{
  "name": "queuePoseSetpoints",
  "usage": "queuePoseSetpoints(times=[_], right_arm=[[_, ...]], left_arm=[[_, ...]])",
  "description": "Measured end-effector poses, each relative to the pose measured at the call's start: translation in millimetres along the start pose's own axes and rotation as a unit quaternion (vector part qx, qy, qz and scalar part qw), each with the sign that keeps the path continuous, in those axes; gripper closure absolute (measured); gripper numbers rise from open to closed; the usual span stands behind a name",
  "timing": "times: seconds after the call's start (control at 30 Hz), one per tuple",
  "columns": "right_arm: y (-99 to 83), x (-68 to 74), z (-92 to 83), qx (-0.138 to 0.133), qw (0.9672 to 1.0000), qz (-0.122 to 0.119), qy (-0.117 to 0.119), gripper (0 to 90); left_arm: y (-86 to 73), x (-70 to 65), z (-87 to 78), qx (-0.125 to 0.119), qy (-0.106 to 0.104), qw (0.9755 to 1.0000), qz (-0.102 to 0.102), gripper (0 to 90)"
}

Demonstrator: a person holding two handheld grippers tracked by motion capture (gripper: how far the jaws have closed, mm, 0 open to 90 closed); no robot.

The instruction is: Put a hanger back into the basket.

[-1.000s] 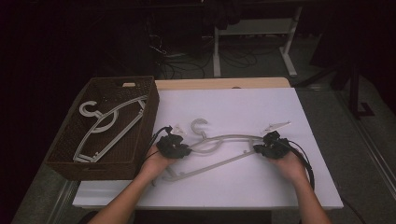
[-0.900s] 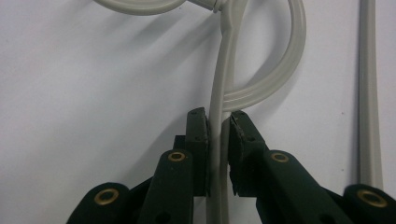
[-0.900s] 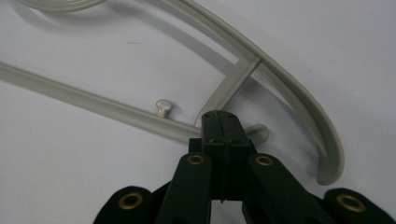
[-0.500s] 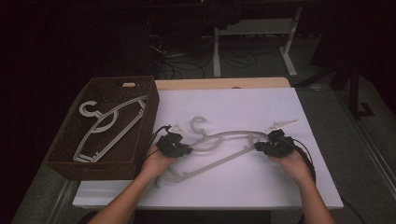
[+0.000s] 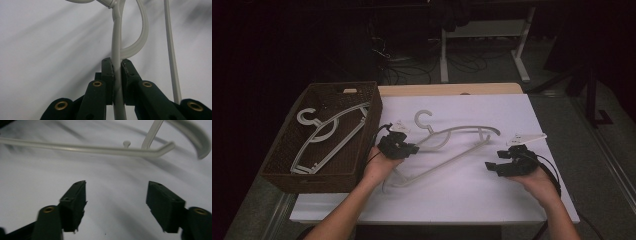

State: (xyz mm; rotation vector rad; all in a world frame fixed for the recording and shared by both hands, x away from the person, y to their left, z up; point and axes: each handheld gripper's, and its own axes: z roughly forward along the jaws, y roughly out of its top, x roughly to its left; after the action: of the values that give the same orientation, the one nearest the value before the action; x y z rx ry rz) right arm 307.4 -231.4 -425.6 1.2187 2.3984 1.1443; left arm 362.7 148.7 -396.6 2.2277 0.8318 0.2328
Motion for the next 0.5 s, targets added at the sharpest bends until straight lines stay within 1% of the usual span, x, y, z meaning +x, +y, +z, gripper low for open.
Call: queuePoseSetpoints(times=[0.13, 0.17, 0.23, 0.27, 0.37, 0.47, 0.5], right_arm=[[-3.7, -0.6, -1.9, -0.006, 0.9999, 0.0, -0.009, 17.0], [-4.8, -0.6, -2.1, -0.005, 0.9999, -0.004, -0.009, 15.1], [-6.3, 0.7, -3.2, -0.007, 0.9999, -0.009, -0.013, 13.0], [-6.6, 0.8, -4.2, -0.01, 0.9998, -0.012, -0.013, 12.8], [-6.4, 1.5, -7.1, -0.021, 0.9997, -0.012, -0.009, 9.1], [-6.5, 2.6, -7.5, -0.026, 0.9996, -0.013, -0.004, 6.9], [-6.5, 2.6, -7.5, -0.026, 0.9996, -0.013, -0.004, 6.9]], left_arm=[[16.3, -1.8, -13.8, -0.003, 0.003, 1.0, 0.005, 82.7], [19.1, -2.2, -16.3, -0.004, 0.004, 1.0, 0.006, 82.7], [27.1, -3.1, -24.0, -0.006, 0.007, 0.9999, 0.009, 82.7], [30.7, -3.1, -27.9, -0.007, 0.008, 0.9999, 0.011, 82.7], [39.9, -1.0, -41.3, -0.013, 0.008, 0.9997, 0.018, 82.7], [45.3, 5.3, -54.8, -0.024, 0.005, 0.9995, 0.018, 82.7], [45.3, 5.3, -54.8, -0.024, 0.005, 0.9995, 0.018, 82.7]])
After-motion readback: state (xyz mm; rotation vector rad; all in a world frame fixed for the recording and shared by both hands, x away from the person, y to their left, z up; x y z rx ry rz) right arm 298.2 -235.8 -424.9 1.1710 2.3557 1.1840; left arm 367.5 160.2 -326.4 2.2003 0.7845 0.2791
